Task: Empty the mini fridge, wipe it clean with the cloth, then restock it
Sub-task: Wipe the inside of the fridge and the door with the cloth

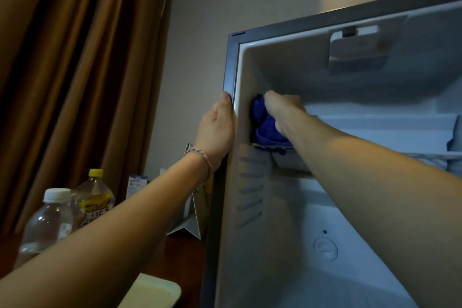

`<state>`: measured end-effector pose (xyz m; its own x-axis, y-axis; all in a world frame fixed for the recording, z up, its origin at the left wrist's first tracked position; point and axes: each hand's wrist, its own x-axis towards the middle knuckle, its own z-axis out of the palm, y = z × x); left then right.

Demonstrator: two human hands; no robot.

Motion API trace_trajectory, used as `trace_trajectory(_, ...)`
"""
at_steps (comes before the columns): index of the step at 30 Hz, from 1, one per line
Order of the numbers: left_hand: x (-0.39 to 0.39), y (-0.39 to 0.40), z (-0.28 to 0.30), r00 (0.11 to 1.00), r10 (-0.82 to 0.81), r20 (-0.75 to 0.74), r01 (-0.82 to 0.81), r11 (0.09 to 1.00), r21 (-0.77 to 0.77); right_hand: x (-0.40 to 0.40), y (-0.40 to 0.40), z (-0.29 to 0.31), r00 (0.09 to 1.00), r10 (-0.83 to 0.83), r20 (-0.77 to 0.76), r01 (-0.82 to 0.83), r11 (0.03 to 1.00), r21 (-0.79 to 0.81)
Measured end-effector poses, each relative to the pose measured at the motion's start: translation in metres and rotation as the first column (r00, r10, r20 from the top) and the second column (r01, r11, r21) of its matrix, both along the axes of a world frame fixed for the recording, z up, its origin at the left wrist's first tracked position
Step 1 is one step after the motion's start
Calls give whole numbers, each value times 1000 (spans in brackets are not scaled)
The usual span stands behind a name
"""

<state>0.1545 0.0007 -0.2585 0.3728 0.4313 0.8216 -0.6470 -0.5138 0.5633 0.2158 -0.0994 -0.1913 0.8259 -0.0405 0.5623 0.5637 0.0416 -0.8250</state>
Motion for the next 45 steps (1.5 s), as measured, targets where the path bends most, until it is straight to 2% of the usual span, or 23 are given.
trace_trajectory(6, 3, 2, -2, 1000, 1, 10, -1, 1000, -3, -1, -2, -5, 1000, 3, -30, -3, 1000, -4)
trace_trajectory(10, 5, -1, -4, 997, 66, 49, -67, 998, 20, -5, -5, -9, 1000, -15, -1, 15, 1000, -27)
trace_trajectory(14, 4, -2, -3, 996, 65, 58, -66, 998, 15, -17, 1, -12, 981, -118, 153, 122, 992, -19)
trace_trajectory(17, 3, -1, -3, 999, 14, 46, -15, 1000, 18, -29, 6, -20, 922, -198, 334, 217, 976, -20)
trace_trajectory(19, 4, -1, -3, 999, -35, 35, 34, 999, 23, -32, 7, -24, 871, -212, 443, 247, 969, -22)
trace_trajectory(22, 1, -3, -3, 997, -71, 20, 71, 997, 5, -29, 8, -27, 830, -205, 519, 251, 968, -18)
trace_trajectory(26, 0, -4, -3, 999, -47, 21, 47, 999, 0, -17, 11, -23, 826, -222, 518, 250, 968, 17)
trace_trajectory(29, 2, -2, -5, 999, 14, 38, -14, 1000, 19, 0, 11, -15, 863, -206, 462, 216, 976, 31)
trace_trajectory(32, 5, -1, -16, 995, 36, 88, -40, 998, 47, 14, 8, -9, 896, -205, 395, 234, 972, -26)
trace_trajectory(34, 6, 0, -23, 994, 35, 101, -42, 997, 68, 16, 1, -3, 884, -200, 423, 271, 956, -114)
trace_trajectory(38, 4, 2, -25, 997, 29, 69, -34, 996, 79, 0, -23, 15, 780, -151, 607, 441, 821, -363)
trace_trajectory(41, 2, 2, -24, 997, 40, 65, -44, 997, 66, -17, -46, 22, 693, -169, 701, 601, 673, -431)
trace_trajectory(43, -2, 1, -24, 997, 42, 59, -46, 997, 68, -23, -61, 16, 707, -125, 696, 616, 591, -520)
trace_trajectory(45, -5, -1, -26, 998, 39, 46, -42, 997, 61, -23, -70, 3, 777, -26, 629, 552, 510, -660)
